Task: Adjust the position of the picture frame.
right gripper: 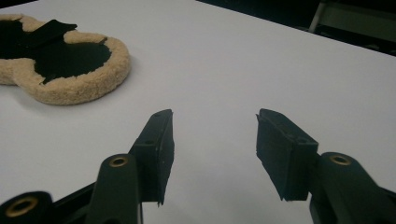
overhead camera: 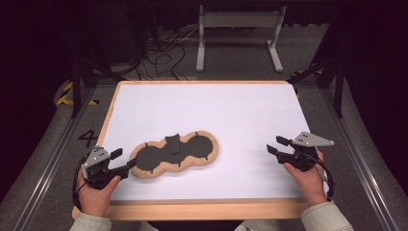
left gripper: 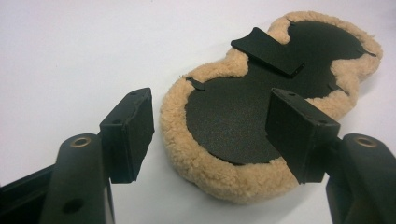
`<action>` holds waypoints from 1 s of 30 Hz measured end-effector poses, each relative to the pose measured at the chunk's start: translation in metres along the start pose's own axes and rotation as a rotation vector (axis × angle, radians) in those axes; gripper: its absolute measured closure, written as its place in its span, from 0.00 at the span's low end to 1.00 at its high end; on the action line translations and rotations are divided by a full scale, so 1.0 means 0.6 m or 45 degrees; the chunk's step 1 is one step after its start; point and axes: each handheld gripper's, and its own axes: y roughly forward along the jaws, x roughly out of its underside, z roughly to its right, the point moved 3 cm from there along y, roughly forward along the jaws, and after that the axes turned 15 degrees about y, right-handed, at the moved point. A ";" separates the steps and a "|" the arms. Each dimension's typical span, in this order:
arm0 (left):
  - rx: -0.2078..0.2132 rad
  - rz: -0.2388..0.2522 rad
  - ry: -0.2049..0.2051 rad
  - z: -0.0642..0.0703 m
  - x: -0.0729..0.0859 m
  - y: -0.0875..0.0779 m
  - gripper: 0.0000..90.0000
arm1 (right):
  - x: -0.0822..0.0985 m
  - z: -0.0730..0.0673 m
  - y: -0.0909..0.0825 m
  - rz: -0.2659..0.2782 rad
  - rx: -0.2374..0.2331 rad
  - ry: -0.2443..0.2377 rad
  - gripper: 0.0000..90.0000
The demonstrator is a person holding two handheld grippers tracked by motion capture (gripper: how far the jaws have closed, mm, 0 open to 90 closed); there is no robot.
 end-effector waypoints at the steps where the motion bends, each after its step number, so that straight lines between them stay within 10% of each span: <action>1: 0.000 0.000 0.000 0.000 0.000 0.000 0.37 | 0.000 0.000 0.000 0.000 0.000 0.000 0.52; 16: -0.053 -0.048 -0.017 -0.008 0.003 0.001 0.44 | 0.004 -0.003 -0.003 -0.006 0.004 -0.013 0.54; 24: -0.090 -0.119 -0.019 -0.018 0.016 -0.003 1.00 | 0.005 -0.005 0.001 -0.021 -0.012 -0.019 0.56; 30: -0.086 -0.152 -0.085 -0.031 0.024 -0.002 1.00 | 0.006 -0.006 0.003 -0.029 -0.010 -0.028 0.56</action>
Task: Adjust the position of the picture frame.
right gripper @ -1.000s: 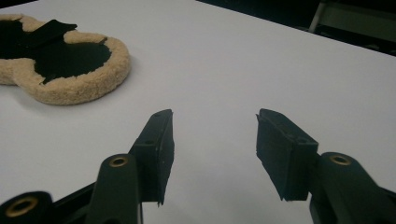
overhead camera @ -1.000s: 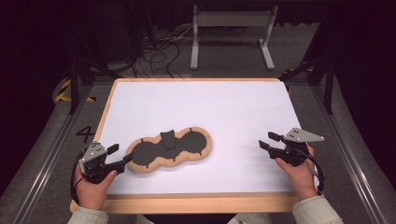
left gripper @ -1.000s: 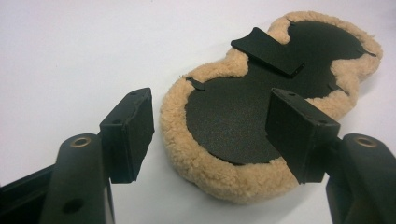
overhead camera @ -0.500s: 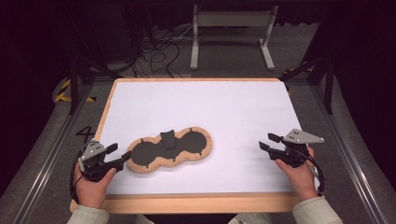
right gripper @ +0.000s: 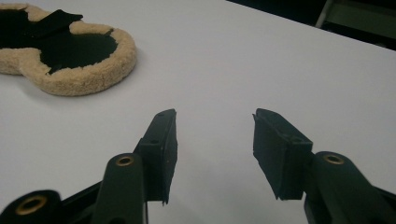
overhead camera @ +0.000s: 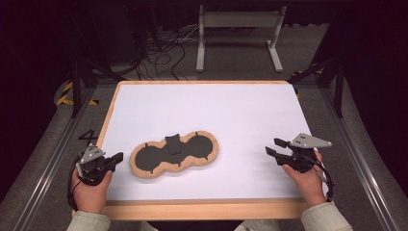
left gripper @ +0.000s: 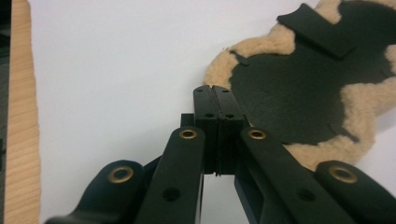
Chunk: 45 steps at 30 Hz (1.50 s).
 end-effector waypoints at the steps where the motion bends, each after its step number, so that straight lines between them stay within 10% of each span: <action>1: 0.005 -0.011 -0.007 -0.001 0.001 0.002 1.00 | 0.000 0.000 0.000 0.000 0.000 0.000 0.56; 22: 0.126 -0.238 -0.020 0.008 0.008 0.052 1.00 | 0.008 0.002 0.000 -0.024 0.022 -0.006 0.56; 30: 0.195 -0.189 -0.091 0.012 0.004 0.066 1.00 | 0.010 0.002 -0.003 -0.025 0.026 -0.001 0.56; 45: 0.260 -0.176 0.023 0.073 -0.056 0.127 1.00 | 0.021 0.008 -0.013 -0.038 0.051 0.011 0.55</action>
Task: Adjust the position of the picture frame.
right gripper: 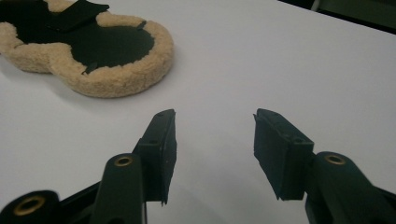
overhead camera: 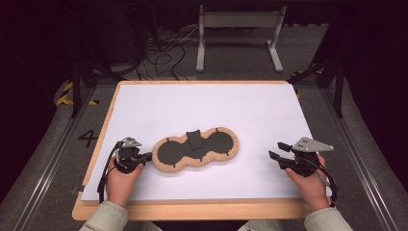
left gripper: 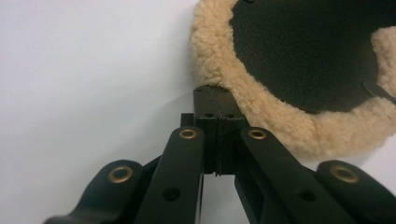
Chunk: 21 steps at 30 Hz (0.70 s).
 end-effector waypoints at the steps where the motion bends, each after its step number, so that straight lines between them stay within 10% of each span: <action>1: 0.013 0.006 -0.008 0.002 -0.003 0.004 1.00 | 0.000 0.000 0.000 0.000 0.000 0.000 0.55; 12: 0.027 0.015 0.062 0.011 -0.032 0.020 0.98 | 0.008 0.007 -0.013 0.001 0.024 0.014 0.55; 21: -0.103 0.038 0.140 0.005 -0.069 0.020 0.89 | 0.016 0.007 -0.020 -0.004 0.039 0.020 0.55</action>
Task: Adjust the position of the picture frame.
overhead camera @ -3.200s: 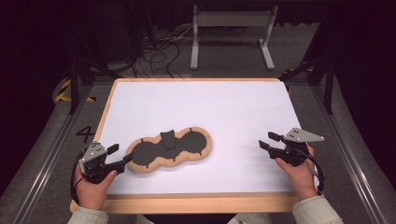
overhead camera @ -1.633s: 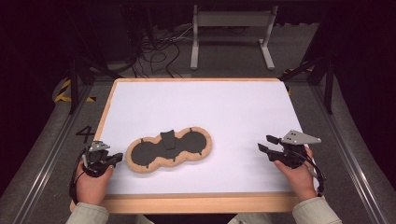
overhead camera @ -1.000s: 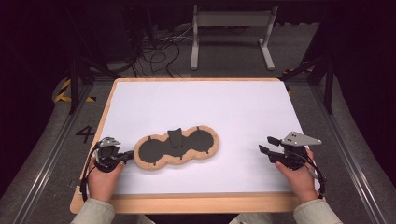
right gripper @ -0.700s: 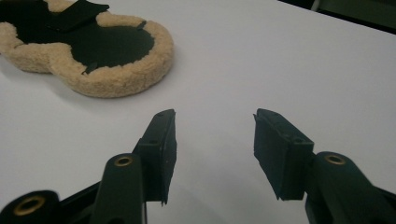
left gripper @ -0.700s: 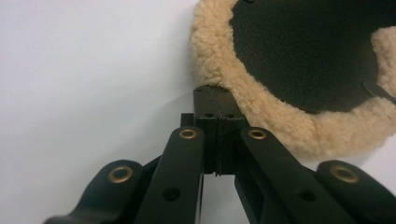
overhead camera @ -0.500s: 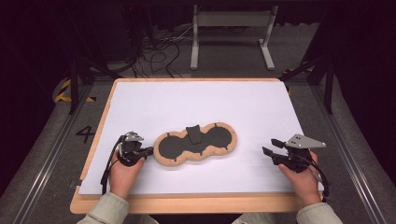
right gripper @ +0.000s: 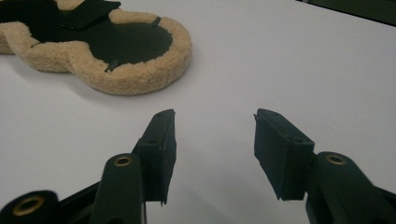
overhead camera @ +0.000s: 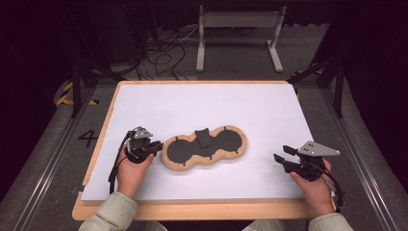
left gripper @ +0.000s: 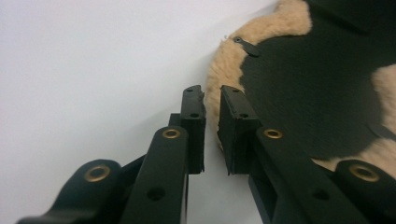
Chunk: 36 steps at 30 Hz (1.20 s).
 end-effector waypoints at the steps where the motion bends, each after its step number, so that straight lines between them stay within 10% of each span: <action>1: -0.018 -0.004 0.020 -0.001 -0.003 0.004 0.89 | 0.001 -0.001 0.000 -0.002 -0.001 -0.001 0.55; 7: 0.030 -0.042 0.015 -0.013 -0.006 0.027 0.95 | 0.006 -0.005 -0.004 -0.011 -0.008 -0.011 0.57; 15: 0.071 -0.100 0.066 -0.017 0.000 0.047 1.00 | 0.009 -0.017 -0.012 -0.045 -0.037 -0.065 0.87; 19: 0.169 -0.082 0.042 -0.012 0.003 0.044 1.00 | 0.007 -0.023 -0.012 -0.052 -0.044 -0.076 0.89; 36: 0.515 -0.109 0.373 0.097 -0.010 0.027 1.00 | 0.002 -0.029 -0.005 -0.112 -0.113 -0.061 1.00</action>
